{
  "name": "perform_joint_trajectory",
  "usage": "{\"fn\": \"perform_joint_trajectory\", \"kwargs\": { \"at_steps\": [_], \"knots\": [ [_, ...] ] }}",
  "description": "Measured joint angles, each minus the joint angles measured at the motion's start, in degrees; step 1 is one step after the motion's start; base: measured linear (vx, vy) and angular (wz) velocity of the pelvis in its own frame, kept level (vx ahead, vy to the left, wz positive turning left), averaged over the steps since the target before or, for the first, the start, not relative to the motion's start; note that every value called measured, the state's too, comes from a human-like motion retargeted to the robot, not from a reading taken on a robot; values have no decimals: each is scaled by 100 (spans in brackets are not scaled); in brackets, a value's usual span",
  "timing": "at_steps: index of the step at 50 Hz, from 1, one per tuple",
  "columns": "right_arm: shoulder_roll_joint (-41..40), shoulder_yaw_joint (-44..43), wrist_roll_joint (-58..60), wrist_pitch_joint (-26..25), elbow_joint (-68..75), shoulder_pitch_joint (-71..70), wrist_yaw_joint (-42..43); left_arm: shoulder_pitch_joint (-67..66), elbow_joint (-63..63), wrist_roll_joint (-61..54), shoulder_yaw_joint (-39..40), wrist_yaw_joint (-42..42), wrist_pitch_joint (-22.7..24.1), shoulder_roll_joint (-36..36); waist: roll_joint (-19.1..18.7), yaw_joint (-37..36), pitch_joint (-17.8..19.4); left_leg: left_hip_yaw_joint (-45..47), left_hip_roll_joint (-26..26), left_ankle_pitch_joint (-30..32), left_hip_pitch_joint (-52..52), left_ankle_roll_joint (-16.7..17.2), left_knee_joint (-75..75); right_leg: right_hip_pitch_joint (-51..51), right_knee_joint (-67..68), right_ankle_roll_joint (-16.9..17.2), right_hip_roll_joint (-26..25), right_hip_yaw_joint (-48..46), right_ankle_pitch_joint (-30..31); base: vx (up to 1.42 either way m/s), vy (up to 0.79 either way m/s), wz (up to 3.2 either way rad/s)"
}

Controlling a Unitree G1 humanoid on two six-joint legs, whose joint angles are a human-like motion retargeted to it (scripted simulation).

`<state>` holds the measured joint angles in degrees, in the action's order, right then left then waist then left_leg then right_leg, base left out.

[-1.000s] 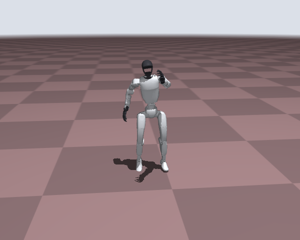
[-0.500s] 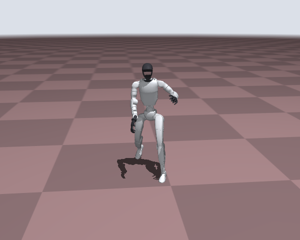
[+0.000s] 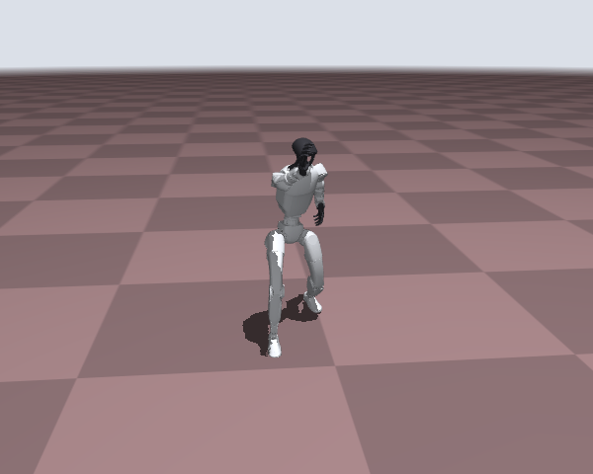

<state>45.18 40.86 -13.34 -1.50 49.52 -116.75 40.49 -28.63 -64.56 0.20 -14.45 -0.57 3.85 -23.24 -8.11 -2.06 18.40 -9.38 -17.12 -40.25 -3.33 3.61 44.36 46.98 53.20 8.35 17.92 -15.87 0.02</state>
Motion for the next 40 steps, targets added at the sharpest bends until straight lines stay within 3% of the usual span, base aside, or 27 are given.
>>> {"fn": "perform_joint_trajectory", "kwargs": {
  "at_steps": [1,2,3,4,7,12,16,22,23,25,26,30,32,34,35,37,40],
  "knots": [
    [-13,-281,1062,-542,-42,609,231,29,42,173,2,269,-18,78,143,-87,80,130,132,197,451,54,-532,-266,-178,39,53,37,-50,-3,7,-99],
    [-125,-580,1421,-774,-129,1239,179,77,73,226,12,504,-60,157,263,-153,137,240,242,398,846,117,-1046,-507,-393,113,83,70,-45,8,5,-29],
    [-439,-916,374,-390,-305,1910,-441,163,80,38,39,671,-148,238,336,-177,151,308,307,610,1125,197,-1520,-699,-680,256,67,94,68,3,7,-8],
    [-616,-1068,59,-274,-241,2374,-644,212,97,-80,73,592,-140,299,379,-167,111,313,358,804,1251,257,-1839,-850,-939,390,93,70,184,-1,10,21],
    [-802,-1119,291,-292,259,3172,-363,286,186,-113,46,-218,152,408,395,-85,-90,189,461,1251,1226,363,-2321,-1159,-1619,630,216,-98,511,-6,11,57],
    [-614,-1151,315,-89,651,3525,-108,363,247,364,-238,-1076,570,365,356,-45,-193,19,631,1545,1310,378,-3037,-1498,-2497,636,370,-278,866,-10,12,40],
    [-418,-1099,258,-2,743,3511,-420,265,155,232,-176,-868,605,332,274,-43,-251,-51,593,1582,1343,452,-3291,-1655,-2935,665,307,-419,1123,-9,7,8],
    [-19,-971,205,146,440,3704,-828,189,-84,-1033,444,-405,420,445,239,-185,-308,75,557,1681,1364,558,-3495,-1902,-3741,665,64,-516,1502,-4,2,-13],
    [-20,-1071,-114,408,272,3806,-601,173,-102,-1223,518,-448,443,483,223,-160,-320,79,541,1697,1366,598,-3563,-1948,-3874,665,34,-554,1505,-4,5,4],
    [149,-1116,237,247,-51,4072,-1002,112,-108,-1384,683,-338,363,567,204,-94,-357,49,555,1726,1325,575,-3638,-2011,-4053,665,42,-627,1383,-3,8,14],
    [141,-1264,91,463,-304,4262,-873,75,-85,-1443,730,-340,425,619,172,-34,-399,35,552,1672,1198,531,-3533,-1979,-4062,665,57,-687,1270,-3,8,15],
    [176,-1724,208,667,-1342,5157,-758,61,153,-1725,748,-309,326,793,57,70,-319,93,479,1607,1039,594,-3452,-1727,-3742,665,22,-775,900,-2,3,-20],
    [106,-1970,589,615,-1807,5838,-1021,36,219,-1556,740,-136,311,887,3,151,-311,153,448,1308,815,396,-2952,-1458,-3253,665,-31,-510,792,4,-1,-36],
    [-123,-2206,512,697,-2226,6540,-959,295,191,-1581,689,-324,256,957,-20,173,-81,177,362,1147,725,453,-2485,-1278,-2810,665,-373,51,792,5,-12,-48],
    [-265,-2357,423,800,-2457,6994,-876,415,163,-1522,706,-466,289,1002,-38,222,24,166,340,984,608,418,-2056,-1212,-2539,665,-497,323,719,10,-1,2],
    [-495,-2602,741,794,-2858,7982,-682,786,126,-1359,858,-1030,321,1150,16,400,284,86,553,637,269,128,-891,-988,-1699,606,-271,643,321,11,5,21],
    [-870,-2902,1802,548,-3293,9322,-342,1736,199,-1045,1096,-2067,263,1418,-116,474,748,206,392,31,-143,-261,762,-417,-295,346,-280,783,-198,11,-5,-39]
  ]
}}
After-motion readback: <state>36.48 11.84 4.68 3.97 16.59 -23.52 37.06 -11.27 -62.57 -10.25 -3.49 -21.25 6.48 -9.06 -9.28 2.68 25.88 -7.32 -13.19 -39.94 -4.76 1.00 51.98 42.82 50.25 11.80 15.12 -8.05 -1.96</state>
